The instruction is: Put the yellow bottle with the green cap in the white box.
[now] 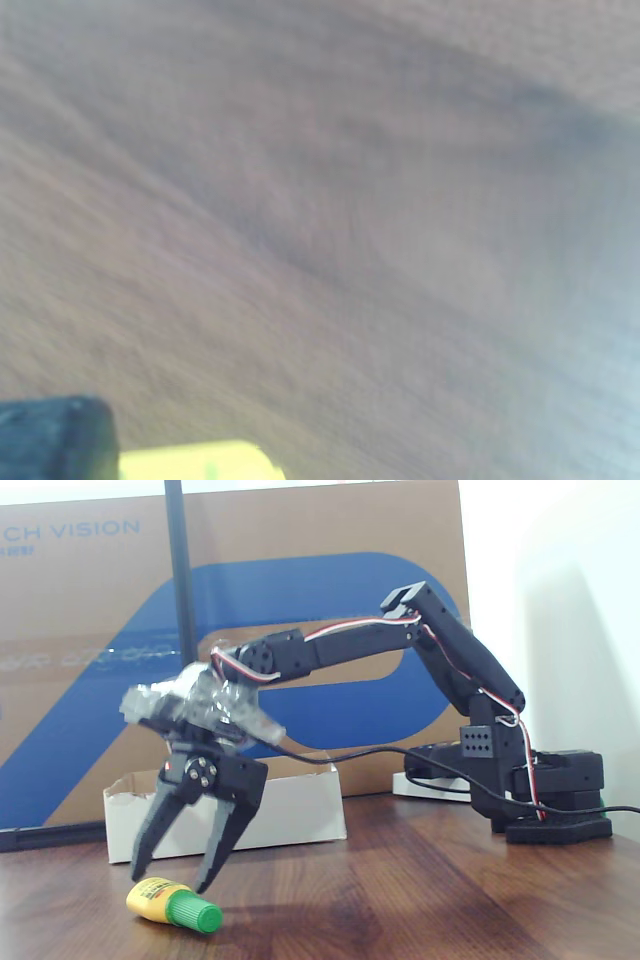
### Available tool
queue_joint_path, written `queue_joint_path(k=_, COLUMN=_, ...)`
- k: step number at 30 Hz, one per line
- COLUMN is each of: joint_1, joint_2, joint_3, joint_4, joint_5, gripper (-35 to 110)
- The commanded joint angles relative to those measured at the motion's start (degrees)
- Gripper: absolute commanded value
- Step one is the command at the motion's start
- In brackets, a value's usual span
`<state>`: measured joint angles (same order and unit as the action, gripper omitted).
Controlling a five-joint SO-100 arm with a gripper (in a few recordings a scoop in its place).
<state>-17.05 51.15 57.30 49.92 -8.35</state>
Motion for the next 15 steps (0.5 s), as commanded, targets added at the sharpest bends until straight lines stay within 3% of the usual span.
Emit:
queue_joint_path(k=1, joint_1=-0.9, joint_2=2.7, joint_3=-0.7, joint_4=-0.2, joint_5=-1.4, gripper=26)
queue_joint_path(k=15, joint_1=-0.5, joint_2=4.3, joint_3=5.8, joint_4=-2.6, joint_5=-6.0, gripper=26)
